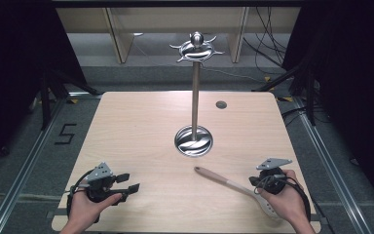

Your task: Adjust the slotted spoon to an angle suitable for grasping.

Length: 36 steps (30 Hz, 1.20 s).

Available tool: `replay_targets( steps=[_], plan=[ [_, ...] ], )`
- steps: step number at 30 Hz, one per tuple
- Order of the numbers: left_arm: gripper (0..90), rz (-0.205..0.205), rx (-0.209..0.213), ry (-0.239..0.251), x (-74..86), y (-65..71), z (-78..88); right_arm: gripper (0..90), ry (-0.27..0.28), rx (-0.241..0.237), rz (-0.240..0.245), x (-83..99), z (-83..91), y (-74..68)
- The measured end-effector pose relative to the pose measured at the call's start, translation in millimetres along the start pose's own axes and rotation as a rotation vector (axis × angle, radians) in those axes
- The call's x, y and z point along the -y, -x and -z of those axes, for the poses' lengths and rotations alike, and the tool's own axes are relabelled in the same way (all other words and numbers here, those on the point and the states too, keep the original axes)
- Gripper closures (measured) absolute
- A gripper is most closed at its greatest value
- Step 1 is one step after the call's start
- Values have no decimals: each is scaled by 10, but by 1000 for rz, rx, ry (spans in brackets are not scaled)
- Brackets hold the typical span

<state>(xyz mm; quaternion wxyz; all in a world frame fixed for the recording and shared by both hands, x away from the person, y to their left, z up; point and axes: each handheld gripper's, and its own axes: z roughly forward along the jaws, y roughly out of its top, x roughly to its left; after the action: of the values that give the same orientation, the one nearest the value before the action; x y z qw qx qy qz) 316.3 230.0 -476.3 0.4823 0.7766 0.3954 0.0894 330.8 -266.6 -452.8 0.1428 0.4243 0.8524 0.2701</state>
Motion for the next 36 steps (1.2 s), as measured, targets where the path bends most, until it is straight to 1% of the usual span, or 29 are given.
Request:
replay_targets(
  steps=[1, 2, 3, 4, 5, 7, 8, 9, 10, 11, 12, 13, 14, 15, 16, 19, 21, 23, 24, 25, 27, 29, 30, 31, 32, 34, 35, 36],
  plan=[
    [379, -2, 0, -13, -9, -1, 6, 900, -22, 8, -18, -9, 7, 3],
    [379, -5, 2, -16, -13, -2, 1, 900, -42, 18, -41, -19, 10, -5],
    [380, -5, 2, -16, -13, -2, 1, 900, -42, 18, -41, -19, 10, -5],
    [380, -4, 1, -19, -19, -1, -6, 900, -54, 31, -38, -33, 7, 13],
    [379, -5, 5, -20, -26, -7, -22, 900, -90, 53, -37, -71, -9, 61],
    [379, -2, 1, -18, -26, -3, -32, 900, -98, 60, -32, -83, -20, 82],
    [380, -3, 11, -25, -21, -1, -35, 900, -163, 65, -48, -120, -50, 112],
    [379, 6, 12, -12, -3, 12, -43, 900, -172, 72, -51, -128, -61, 124],
    [379, 6, 12, -12, -3, 12, -43, 900, -172, 72, -51, -128, -61, 124],
    [380, 1, 15, -14, 1, 14, -38, 900, -239, 81, -58, -149, -104, 145],
    [380, 0, 9, -22, -1, 23, -24, 900, -239, 81, -58, -149, -104, 145],
    [380, -10, 17, -12, 4, 17, -11, 900, -256, 86, -60, -172, -134, 164],
    [380, -10, 17, -12, 4, 17, -11, 900, -287, 82, -55, -195, -157, 170],
    [379, -5, 14, -19, 1, 22, 7, 900, -299, 80, -54, -213, -176, 171],
    [379, -9, 10, -17, 6, 18, 13, 900, -305, 80, -46, -225, -189, 176],
    [380, -5, 9, -15, 7, 20, 24, 900, -319, 78, -44, -253, -220, 174],
    [380, -13, 11, -17, 2, 21, 24, 900, -348, 63, -55, -274, -257, 177],
    [380, -10, 9, -13, 3, 27, 17, 900, -362, 49, -59, -283, -268, 187],
    [380, -8, 12, -10, 2, 31, 10, 900, -362, 49, -59, -283, -268, 187],
    [380, -15, 11, -16, 2, 30, 11, 900, -366, 62, -53, -272, -281, 188],
    [380, -14, -2, -21, 5, 37, 17, 900, -383, 64, -46, -252, -289, 199],
    [380, -14, 0, -18, 7, 34, 16, 900, -408, 39, -69, -228, -296, 205],
    [380, -14, 0, -18, 7, 34, 16, 900, -412, 59, -54, -210, -297, 200],
    [380, -14, 8, -18, 7, 30, 13, 900, -411, 61, -61, -194, -294, 192],
    [380, -13, 8, -17, 6, 30, 12, 900, -418, 56, -56, -181, -297, 193],
    [381, -14, 7, -19, 6, 34, 8, 900, -417, 59, -63, -162, -302, 180],
    [380, -15, 10, -19, 7, 35, 5, 900, -430, 40, -62, -144, -307, 163],
    [380, -15, 7, -23, 4, 38, 7, 900, -439, 39, -69, -137, -311, 147]
  ],
)
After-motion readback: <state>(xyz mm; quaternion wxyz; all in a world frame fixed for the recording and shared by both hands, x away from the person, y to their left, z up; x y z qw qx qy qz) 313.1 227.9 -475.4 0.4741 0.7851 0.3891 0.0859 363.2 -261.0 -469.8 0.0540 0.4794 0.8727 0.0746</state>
